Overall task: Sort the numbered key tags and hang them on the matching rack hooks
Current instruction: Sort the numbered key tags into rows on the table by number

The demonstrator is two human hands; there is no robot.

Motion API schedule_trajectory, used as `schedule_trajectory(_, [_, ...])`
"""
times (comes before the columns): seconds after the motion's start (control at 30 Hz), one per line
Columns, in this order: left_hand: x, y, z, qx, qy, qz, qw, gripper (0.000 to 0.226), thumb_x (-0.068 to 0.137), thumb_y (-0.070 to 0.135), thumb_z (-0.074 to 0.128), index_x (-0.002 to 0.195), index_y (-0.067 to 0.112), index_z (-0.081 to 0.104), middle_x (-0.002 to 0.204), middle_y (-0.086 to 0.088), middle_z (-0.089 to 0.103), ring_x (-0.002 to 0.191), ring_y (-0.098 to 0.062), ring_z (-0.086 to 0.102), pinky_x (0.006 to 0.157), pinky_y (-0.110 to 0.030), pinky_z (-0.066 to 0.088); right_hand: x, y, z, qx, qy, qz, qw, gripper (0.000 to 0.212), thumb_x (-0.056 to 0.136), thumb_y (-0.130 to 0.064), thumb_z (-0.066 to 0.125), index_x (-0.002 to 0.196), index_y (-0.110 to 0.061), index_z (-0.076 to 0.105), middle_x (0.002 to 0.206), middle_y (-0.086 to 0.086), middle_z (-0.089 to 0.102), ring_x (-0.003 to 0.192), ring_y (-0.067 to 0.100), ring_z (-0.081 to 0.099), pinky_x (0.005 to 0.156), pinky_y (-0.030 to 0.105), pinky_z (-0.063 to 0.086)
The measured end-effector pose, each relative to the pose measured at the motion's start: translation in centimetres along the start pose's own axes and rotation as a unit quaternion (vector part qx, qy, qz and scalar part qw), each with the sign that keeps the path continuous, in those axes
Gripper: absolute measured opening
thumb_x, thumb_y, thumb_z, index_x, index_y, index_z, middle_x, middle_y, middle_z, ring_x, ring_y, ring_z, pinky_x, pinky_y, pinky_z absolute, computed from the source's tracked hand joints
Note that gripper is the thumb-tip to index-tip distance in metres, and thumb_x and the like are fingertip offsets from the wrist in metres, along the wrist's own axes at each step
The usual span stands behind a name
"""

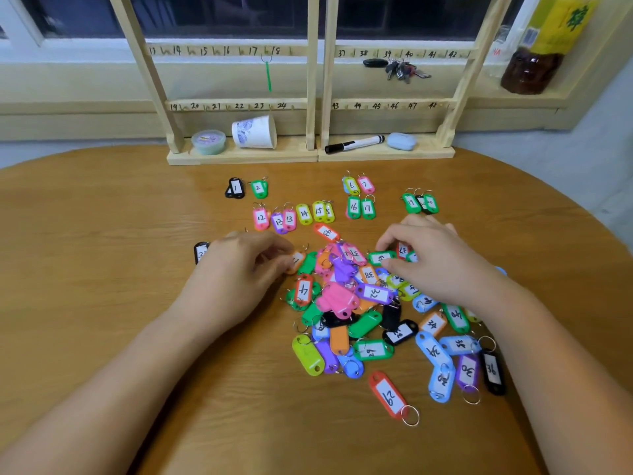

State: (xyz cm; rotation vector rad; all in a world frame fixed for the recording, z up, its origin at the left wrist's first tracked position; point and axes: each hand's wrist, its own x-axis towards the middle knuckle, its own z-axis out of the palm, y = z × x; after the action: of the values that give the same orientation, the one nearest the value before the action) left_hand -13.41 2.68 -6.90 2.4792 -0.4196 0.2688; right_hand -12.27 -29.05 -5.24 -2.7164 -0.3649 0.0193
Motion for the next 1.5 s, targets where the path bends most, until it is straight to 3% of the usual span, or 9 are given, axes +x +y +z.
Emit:
schedule_trajectory(0.07, [0.1, -0.3, -0.3, -0.005, 0.003, -0.006, 1.0, 0.016, 0.101, 0.03, 0.068, 0.112, 0.037, 0.076, 0.092, 0.021, 0.073, 0.091, -0.005, 0.066, 0.08, -0.023, 0.051, -0.2, 0.4, -0.1, 0.006, 0.001, -0.003, 1.0, 0.016, 0.096, -0.037, 0.072, 0.108, -0.046, 0.066, 0.107, -0.021, 0.053, 0.112, 0.008, 0.048, 0.102, 0.042, 0.033])
schedule_trajectory(0.17, [0.2, -0.7, -1.1, 0.019, 0.012, -0.016, 1.0, 0.019, 0.1, 0.024, 0.069, 0.112, 0.037, 0.076, 0.1, 0.021, 0.071, 0.094, -0.005, 0.063, 0.08, -0.017, 0.047, -0.4, 0.9, -0.6, 0.014, 0.012, 0.003, 1.0, 0.022, 0.099, -0.033, 0.07, 0.117, -0.044, 0.067, 0.11, -0.022, 0.052, 0.114, 0.007, 0.049, 0.103, 0.042, 0.034])
schedule_trajectory(0.23, [0.1, -0.7, -1.6, 0.024, -0.003, -0.008, 1.0, 0.016, 0.097, 0.025, 0.072, 0.105, 0.037, 0.077, 0.097, 0.02, 0.07, 0.093, -0.004, 0.062, 0.081, -0.025, 0.05, -0.6, 1.0, -0.9, 0.017, 0.027, 0.007, 0.999, 0.024, 0.1, -0.029, 0.068, 0.118, -0.043, 0.066, 0.113, -0.02, 0.053, 0.115, 0.009, 0.049, 0.102, 0.041, 0.034])
schedule_trajectory(0.47, [-0.4, -1.4, -3.0, 0.069, -0.093, 0.018, 0.993, 0.024, 0.089, 0.047, 0.078, 0.112, 0.042, 0.076, 0.106, 0.018, 0.06, 0.107, -0.015, 0.057, 0.093, -0.044, 0.052, -0.2, -3.4, 0.6, 0.073, 0.068, -0.073, 0.992, 0.017, 0.099, -0.036, 0.068, 0.115, -0.038, 0.073, 0.109, -0.015, 0.057, 0.11, 0.009, 0.049, 0.105, 0.043, 0.038])
schedule_trajectory(0.63, [-0.2, -1.3, -3.1, 0.067, -0.101, 0.003, 0.993, 0.022, 0.087, 0.037, 0.084, 0.109, 0.039, 0.078, 0.108, 0.014, 0.059, 0.109, -0.015, 0.055, 0.094, -0.036, 0.048, 1.9, -7.4, 2.2, 0.037, 0.04, -0.096, 0.994, 0.024, 0.098, -0.049, 0.067, 0.119, -0.037, 0.071, 0.108, -0.012, 0.053, 0.113, 0.012, 0.046, 0.102, 0.036, 0.031])
schedule_trajectory(0.97, [0.0, -2.5, -5.1, 0.007, -0.099, -0.019, 0.995, 0.029, 0.096, 0.021, 0.076, 0.113, 0.044, 0.075, 0.113, 0.018, 0.061, 0.11, -0.007, 0.057, 0.096, -0.034, 0.051, 5.1, -10.6, 3.9, -0.042, -0.014, -0.05, 0.998, 0.038, 0.085, -0.067, 0.073, 0.108, -0.037, 0.065, 0.109, -0.008, 0.05, 0.112, 0.017, 0.043, 0.109, 0.045, 0.034])
schedule_trajectory(1.13, [0.0, -3.0, -5.8, 0.04, -0.116, -0.02, 0.992, 0.027, 0.096, 0.02, 0.074, 0.109, 0.043, 0.075, 0.111, 0.018, 0.061, 0.108, -0.006, 0.055, 0.091, -0.027, 0.045, 5.3, -10.8, 3.4, -0.002, -0.049, -0.046, 0.998, 0.036, 0.083, -0.055, 0.082, 0.105, -0.037, 0.061, 0.109, -0.011, 0.052, 0.11, 0.015, 0.044, 0.102, 0.041, 0.035])
schedule_trajectory(1.27, [0.0, -4.0, -8.4, 0.025, -0.124, -0.068, 0.99, 0.022, 0.094, 0.022, 0.075, 0.095, 0.043, 0.071, 0.102, 0.019, 0.07, 0.094, -0.001, 0.062, 0.084, -0.027, 0.052, 5.0, -10.2, 2.9, 0.129, -0.036, -0.039, 0.99, 0.02, 0.086, -0.031, 0.086, 0.092, -0.03, 0.066, 0.091, -0.015, 0.064, 0.089, 0.008, 0.061, 0.083, 0.035, 0.049])
schedule_trajectory(1.5, [-1.0, -4.4, -8.6, 0.02, -0.164, -0.083, 0.983, 0.021, 0.083, 0.035, 0.089, 0.091, 0.043, 0.071, 0.101, 0.019, 0.072, 0.093, 0.0, 0.064, 0.083, -0.026, 0.053, 4.3, -8.8, 2.2, 0.282, -0.042, -0.051, 0.957, 0.015, 0.091, -0.015, 0.083, 0.091, -0.02, 0.069, 0.083, 0.0, 0.074, 0.08, 0.022, 0.071, 0.073, 0.034, 0.054])
